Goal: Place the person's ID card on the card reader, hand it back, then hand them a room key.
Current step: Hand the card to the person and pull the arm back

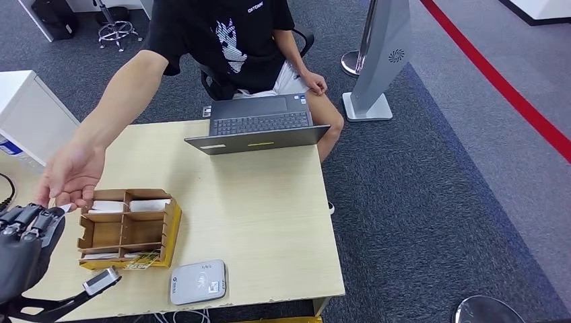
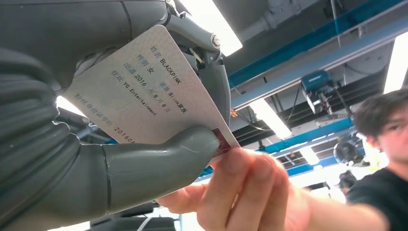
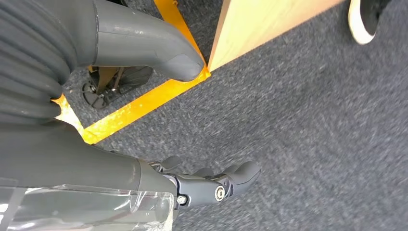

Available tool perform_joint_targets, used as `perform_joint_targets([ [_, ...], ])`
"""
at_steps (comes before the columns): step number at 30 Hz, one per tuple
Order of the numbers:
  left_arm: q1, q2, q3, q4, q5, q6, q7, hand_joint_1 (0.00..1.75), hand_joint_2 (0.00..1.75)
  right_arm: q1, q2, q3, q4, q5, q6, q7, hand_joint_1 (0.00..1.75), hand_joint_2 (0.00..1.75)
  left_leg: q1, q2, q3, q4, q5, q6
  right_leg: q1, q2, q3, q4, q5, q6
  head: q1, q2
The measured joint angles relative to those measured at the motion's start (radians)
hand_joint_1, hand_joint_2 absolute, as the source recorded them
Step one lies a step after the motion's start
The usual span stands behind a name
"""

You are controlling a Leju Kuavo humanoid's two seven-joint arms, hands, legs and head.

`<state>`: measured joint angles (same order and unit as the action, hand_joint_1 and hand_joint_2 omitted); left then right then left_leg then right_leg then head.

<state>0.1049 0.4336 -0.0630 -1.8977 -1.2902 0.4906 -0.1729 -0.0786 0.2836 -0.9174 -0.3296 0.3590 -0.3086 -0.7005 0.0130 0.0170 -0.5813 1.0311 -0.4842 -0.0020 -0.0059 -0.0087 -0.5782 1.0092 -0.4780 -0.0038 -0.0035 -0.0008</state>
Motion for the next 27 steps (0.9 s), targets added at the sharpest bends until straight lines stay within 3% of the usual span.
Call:
perform_joint_targets([
  [8,0.001,0.037,0.102,0.000,0.011,-0.036,-0.003,1.75,1.75,0.013,0.012,0.077,-0.036,-0.004,-0.015,-0.001,0.00,1.75,0.000,0.000,0.000,0.000,0.000,0.000,0.000,0.000,0.000,0.000,0.000,0.000,0.000,0.000],
  [18,-0.001,0.048,0.141,0.009,0.042,-0.047,-0.001,1.74,1.75,0.015,0.016,0.106,-0.045,-0.005,-0.016,-0.001,0.00,1.75,0.000,0.001,0.000,0.000,0.000,0.000,0.000,0.001,0.000,0.000,0.000,0.000,0.000,0.000],
  [22,-0.002,0.049,0.166,0.034,0.080,-0.049,-0.009,0.06,1.75,0.014,0.016,0.113,-0.043,-0.010,-0.014,-0.001,0.00,1.75,0.000,0.001,0.000,0.000,0.000,0.000,0.000,0.001,0.000,0.000,0.000,0.000,0.000,0.000],
  [27,-0.002,0.044,0.185,0.065,0.086,-0.043,-0.022,0.00,1.75,0.010,0.015,0.122,-0.039,-0.013,-0.014,-0.001,0.00,1.75,0.000,0.000,0.000,0.000,0.000,0.000,0.000,0.000,0.000,0.000,0.000,0.000,0.000,0.000],
])
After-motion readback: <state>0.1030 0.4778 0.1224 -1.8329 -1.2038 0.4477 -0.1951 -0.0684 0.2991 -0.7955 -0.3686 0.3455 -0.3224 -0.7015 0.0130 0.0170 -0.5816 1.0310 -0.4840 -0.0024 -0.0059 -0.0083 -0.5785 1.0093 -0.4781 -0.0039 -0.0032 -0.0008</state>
